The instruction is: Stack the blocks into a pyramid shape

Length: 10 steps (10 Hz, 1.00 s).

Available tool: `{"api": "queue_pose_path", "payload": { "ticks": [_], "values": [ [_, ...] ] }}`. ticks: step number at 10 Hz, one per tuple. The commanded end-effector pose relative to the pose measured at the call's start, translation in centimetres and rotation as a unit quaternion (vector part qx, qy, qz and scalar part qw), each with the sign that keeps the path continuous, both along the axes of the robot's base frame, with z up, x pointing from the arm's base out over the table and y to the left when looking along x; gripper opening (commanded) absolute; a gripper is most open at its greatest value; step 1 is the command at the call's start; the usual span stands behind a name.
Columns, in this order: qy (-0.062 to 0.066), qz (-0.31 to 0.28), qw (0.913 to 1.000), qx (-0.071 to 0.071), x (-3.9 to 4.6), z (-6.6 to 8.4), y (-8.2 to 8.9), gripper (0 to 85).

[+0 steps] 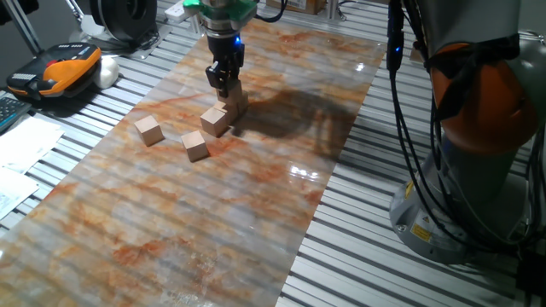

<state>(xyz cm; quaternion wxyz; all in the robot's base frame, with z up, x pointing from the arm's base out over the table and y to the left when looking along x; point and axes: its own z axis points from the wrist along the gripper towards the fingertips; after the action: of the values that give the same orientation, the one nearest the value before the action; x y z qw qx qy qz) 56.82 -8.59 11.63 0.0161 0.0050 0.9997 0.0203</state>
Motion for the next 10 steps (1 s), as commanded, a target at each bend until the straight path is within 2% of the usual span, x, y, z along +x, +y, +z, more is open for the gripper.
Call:
{"api": "queue_pose_path", "payload": {
  "ticks": [1, 2, 5, 7, 8, 10],
  "values": [
    [0.0, 0.0, 1.0, 0.0, 0.0, 0.0, 0.02, 0.0],
    [0.001, -0.001, 1.0, 0.0, 0.0, 0.0, 0.02, 0.0],
    [-0.009, -0.005, 0.9999, -0.014, 0.0, 0.0, 0.02, 0.0],
    [-0.02, -0.019, 0.9993, -0.027, 0.0, 0.0, 0.02, 0.0],
    [-0.027, -0.02, 0.9991, -0.026, 0.0, 0.0, 0.02, 0.0],
    [-0.039, -0.014, 0.9991, -0.011, 0.0, 0.0, 0.02, 0.0]
  ]
}}
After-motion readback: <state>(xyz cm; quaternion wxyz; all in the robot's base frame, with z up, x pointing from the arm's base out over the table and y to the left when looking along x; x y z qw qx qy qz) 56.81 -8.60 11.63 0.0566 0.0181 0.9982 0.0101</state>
